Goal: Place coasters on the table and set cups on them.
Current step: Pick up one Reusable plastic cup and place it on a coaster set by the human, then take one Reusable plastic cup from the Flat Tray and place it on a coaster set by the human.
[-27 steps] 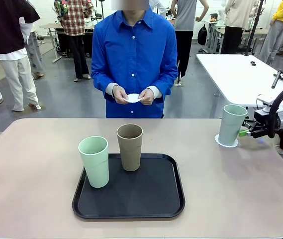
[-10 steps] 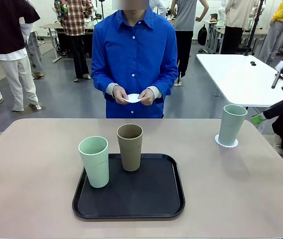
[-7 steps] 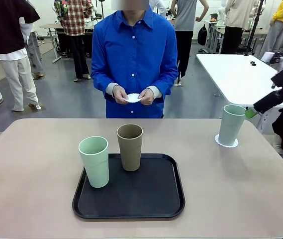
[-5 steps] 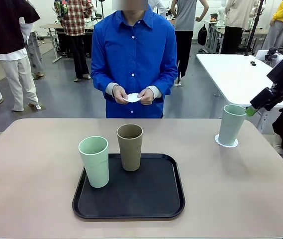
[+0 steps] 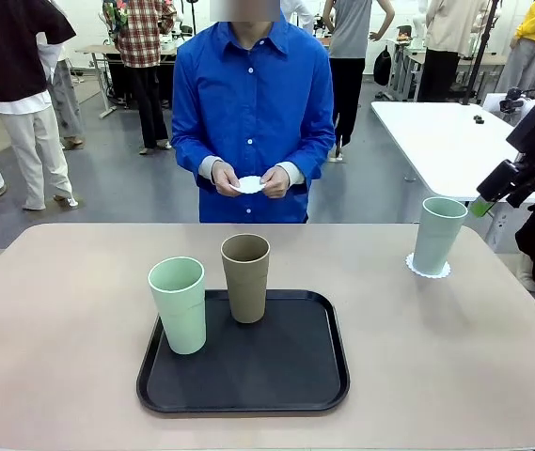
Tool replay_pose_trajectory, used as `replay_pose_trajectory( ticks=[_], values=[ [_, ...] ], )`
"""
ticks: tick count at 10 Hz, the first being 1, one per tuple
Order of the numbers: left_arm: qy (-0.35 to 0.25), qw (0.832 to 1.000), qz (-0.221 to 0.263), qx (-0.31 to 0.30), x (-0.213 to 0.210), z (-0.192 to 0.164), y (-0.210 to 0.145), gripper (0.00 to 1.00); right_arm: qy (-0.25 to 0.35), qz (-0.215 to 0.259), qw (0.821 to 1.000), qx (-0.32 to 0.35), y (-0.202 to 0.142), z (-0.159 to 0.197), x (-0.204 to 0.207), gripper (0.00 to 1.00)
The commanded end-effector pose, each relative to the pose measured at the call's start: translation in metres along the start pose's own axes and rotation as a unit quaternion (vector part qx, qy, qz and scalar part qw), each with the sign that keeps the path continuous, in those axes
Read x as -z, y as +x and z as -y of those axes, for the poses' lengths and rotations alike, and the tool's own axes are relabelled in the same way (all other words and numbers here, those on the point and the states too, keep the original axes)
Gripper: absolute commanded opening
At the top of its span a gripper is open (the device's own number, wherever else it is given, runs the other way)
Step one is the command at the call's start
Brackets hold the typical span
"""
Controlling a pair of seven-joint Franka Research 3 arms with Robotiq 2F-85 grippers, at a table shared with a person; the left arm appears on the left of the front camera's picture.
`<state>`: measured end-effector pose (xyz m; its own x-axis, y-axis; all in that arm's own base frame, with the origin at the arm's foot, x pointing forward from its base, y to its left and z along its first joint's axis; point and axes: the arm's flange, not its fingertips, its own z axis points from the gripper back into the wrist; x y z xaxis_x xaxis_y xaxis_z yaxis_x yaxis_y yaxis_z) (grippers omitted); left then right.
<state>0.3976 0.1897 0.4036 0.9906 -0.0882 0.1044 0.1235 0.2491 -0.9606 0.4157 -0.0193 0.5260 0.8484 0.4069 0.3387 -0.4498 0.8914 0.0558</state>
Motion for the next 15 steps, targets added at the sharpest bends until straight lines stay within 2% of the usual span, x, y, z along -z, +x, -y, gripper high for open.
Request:
replay_pose_trajectory(
  ticks=[1,11,12,13,15],
  values=[
    [-0.003,1.0,0.003,0.003,-0.001,0.002,-0.001,1.0,-0.013,0.006,1.0,0.003,-0.004,-0.005,0.002,1.0],
    [-0.003,1.0,0.003,0.003,-0.001,0.002,-0.001,1.0,-0.013,0.006,1.0,0.003,-0.004,-0.005,0.002,1.0],
    [-0.003,1.0,0.003,0.003,-0.001,0.002,-0.001,1.0,0.003,0.007,1.0,-0.003,-0.001,-0.002,-0.001,1.0],
    [-0.003,1.0,0.003,0.003,-0.001,0.002,-0.001,1.0,0.005,0.002,0.999,0.036,-0.013,0.002,-0.021,1.0],
    [-0.003,1.0,0.003,0.003,-0.001,0.002,-0.001,1.0,0.116,-0.04,0.986,0.109,-0.03,0.044,-0.057,1.0]
  ],
)
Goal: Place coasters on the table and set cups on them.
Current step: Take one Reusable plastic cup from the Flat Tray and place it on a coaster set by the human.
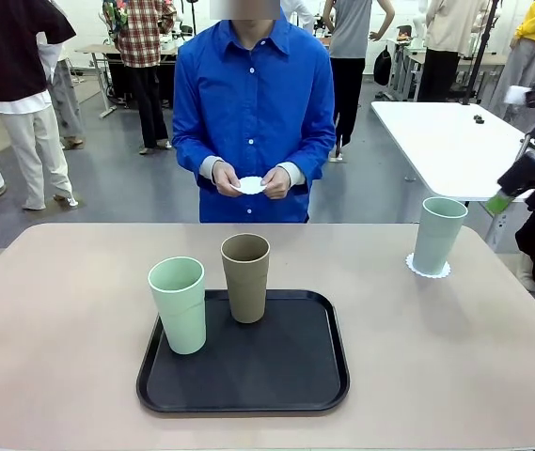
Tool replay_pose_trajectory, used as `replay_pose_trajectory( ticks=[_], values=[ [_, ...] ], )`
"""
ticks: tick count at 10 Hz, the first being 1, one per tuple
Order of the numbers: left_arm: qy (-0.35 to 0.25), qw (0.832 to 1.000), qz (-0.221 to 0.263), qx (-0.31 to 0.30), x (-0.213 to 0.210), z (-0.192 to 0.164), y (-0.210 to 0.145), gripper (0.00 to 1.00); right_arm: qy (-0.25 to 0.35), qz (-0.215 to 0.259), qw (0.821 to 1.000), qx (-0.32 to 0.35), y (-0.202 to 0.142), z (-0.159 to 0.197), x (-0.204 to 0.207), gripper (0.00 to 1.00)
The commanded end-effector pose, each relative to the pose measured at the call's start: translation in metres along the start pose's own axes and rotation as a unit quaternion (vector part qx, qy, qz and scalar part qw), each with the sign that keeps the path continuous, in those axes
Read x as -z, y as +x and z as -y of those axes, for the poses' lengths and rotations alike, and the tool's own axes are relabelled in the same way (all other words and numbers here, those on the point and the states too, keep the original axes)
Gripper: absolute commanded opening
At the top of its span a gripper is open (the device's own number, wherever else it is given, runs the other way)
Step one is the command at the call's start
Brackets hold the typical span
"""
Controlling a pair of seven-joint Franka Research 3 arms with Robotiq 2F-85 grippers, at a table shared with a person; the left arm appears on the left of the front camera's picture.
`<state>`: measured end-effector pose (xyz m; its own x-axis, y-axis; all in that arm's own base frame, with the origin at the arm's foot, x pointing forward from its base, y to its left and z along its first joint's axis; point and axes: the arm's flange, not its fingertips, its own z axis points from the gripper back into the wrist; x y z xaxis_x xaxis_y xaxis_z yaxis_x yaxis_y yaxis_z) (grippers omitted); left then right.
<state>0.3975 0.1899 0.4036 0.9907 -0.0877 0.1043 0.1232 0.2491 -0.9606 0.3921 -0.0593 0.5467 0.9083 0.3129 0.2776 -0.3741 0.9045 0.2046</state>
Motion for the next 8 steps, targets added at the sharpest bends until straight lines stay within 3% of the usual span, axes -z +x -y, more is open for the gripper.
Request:
replay_pose_trajectory(
  ticks=[1,3,5,8],
  values=[
    [-0.003,1.0,0.003,0.003,-0.001,0.002,-0.001,1.0,0.122,-0.018,0.99,0.076,-0.002,0.042,-0.038,1.0],
    [-0.003,1.0,0.003,0.003,-0.001,0.002,-0.001,1.0,0.291,0.018,0.954,0.068,-0.008,0.104,-0.042,1.0],
    [-0.003,1.0,0.003,0.003,-0.001,0.002,-0.001,1.0,0.355,0.094,0.929,0.053,-0.016,0.153,-0.02,1.0],
    [-0.003,1.0,0.003,0.003,-0.001,0.002,-0.001,1.0,0.402,0.154,0.899,0.081,-0.034,0.198,0.028,1.0]
  ],
)
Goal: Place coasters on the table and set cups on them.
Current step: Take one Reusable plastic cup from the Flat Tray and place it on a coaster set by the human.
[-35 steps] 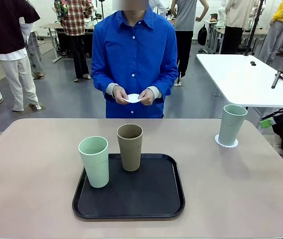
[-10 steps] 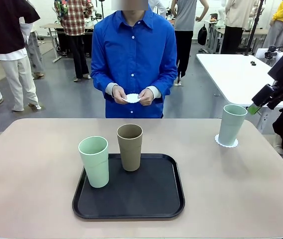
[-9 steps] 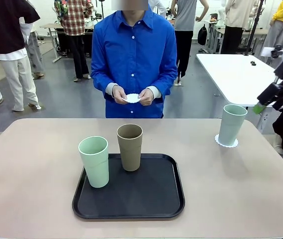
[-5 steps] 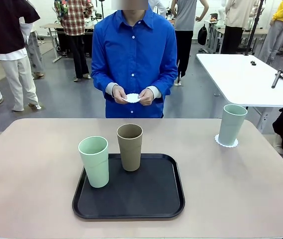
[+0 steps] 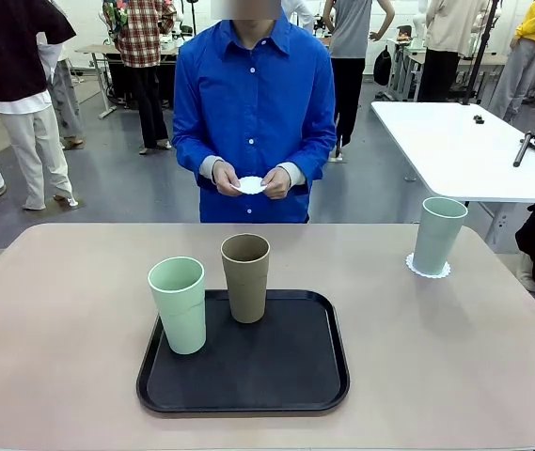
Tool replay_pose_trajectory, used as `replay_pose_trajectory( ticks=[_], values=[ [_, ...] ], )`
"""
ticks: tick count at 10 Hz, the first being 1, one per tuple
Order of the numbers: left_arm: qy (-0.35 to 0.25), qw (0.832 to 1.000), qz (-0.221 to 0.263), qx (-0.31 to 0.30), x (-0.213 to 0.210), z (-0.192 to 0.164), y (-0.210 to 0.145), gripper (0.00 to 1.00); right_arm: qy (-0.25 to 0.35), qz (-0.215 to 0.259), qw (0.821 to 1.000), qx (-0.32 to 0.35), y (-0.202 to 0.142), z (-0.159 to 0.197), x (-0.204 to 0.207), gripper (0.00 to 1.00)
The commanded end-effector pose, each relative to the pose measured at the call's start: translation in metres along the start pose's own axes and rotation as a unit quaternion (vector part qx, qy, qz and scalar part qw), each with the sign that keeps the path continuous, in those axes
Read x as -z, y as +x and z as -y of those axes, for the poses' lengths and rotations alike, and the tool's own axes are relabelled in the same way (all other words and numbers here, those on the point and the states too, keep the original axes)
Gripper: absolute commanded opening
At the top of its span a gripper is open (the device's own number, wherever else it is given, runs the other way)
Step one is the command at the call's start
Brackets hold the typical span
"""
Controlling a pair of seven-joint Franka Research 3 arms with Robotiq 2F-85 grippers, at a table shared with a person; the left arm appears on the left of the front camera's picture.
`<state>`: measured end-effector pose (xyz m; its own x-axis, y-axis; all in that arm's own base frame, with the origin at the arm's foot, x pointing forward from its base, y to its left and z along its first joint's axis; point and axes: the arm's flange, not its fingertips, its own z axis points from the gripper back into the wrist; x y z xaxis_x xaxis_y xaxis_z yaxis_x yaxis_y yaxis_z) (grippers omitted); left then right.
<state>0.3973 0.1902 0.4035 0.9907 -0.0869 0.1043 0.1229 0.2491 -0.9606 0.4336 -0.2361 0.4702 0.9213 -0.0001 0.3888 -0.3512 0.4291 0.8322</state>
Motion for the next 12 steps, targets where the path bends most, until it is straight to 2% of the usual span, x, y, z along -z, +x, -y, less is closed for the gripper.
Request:
replay_pose_trajectory(
  ticks=[1,4,8,12],
  values=[
    [-0.003,1.0,0.003,0.003,-0.001,0.002,0.0,1.0,0.033,0.022,0.999,-0.005,-0.003,0.022,-0.005,1.0],
    [-0.003,1.0,0.003,0.003,-0.001,0.002,0.0,1.0,0.052,0.045,0.997,0.038,-0.014,0.056,-0.02,1.0],
    [-0.003,1.0,0.003,0.003,-0.001,0.002,0.0,1.0,0.054,0.063,0.995,0.056,-0.022,0.069,-0.023,1.0],
    [-0.003,1.0,0.003,0.003,-0.001,0.002,0.0,1.0,0.044,0.052,0.996,0.05,-0.031,0.071,-0.021,1.0]
  ],
)
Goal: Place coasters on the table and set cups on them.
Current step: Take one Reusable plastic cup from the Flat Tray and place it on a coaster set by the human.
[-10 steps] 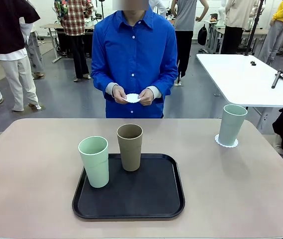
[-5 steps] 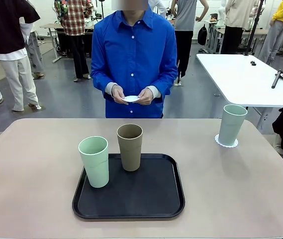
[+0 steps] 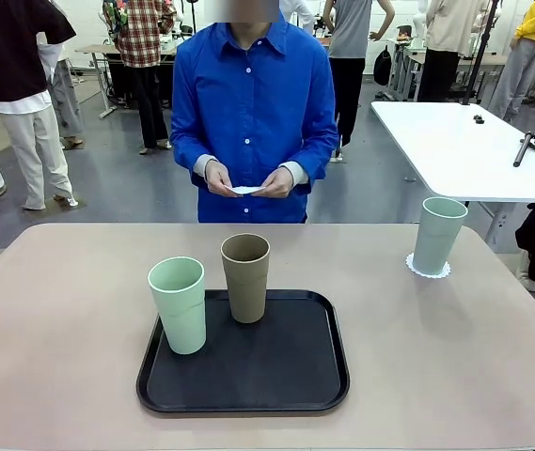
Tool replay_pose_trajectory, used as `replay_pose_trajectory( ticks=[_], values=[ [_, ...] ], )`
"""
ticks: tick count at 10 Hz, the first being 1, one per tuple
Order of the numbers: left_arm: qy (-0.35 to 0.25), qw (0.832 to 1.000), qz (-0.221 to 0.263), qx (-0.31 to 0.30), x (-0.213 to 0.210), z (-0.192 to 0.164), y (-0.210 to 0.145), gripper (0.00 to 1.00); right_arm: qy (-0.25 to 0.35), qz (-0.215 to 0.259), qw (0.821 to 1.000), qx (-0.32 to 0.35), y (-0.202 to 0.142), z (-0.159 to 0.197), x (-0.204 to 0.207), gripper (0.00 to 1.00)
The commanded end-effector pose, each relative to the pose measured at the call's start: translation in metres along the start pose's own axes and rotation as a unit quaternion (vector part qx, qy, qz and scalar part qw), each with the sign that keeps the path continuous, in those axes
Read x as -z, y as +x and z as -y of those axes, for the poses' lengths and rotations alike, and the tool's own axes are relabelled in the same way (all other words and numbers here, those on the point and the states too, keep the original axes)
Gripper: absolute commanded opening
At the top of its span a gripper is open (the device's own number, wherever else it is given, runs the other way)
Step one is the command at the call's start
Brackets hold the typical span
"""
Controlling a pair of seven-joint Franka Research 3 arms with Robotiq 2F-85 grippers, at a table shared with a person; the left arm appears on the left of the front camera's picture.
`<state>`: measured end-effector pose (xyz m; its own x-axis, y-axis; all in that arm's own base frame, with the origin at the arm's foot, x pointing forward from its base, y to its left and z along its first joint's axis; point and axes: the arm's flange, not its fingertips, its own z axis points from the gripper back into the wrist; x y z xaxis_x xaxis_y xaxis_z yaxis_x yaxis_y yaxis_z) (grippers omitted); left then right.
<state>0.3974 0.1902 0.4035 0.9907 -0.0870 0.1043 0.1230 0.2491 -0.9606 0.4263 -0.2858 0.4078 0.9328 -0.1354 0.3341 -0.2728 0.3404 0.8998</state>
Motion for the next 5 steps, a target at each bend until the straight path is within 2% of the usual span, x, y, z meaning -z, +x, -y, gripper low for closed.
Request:
replay_pose_trajectory(
  ticks=[1,5],
  values=[
    [-0.003,1.0,0.003,0.003,-0.0007,0.0023,-0.0005,1.0,0.0,0.0,1.0,-0.001,0.0002,-0.0001,0.0002,1.0],
    [-0.003,1.0,0.003,0.003,-0.0007,0.0023,-0.0005,1.0,0.0,0.0,1.0,-0.001,0.0002,-0.0001,0.0002,1.0]
  ],
)
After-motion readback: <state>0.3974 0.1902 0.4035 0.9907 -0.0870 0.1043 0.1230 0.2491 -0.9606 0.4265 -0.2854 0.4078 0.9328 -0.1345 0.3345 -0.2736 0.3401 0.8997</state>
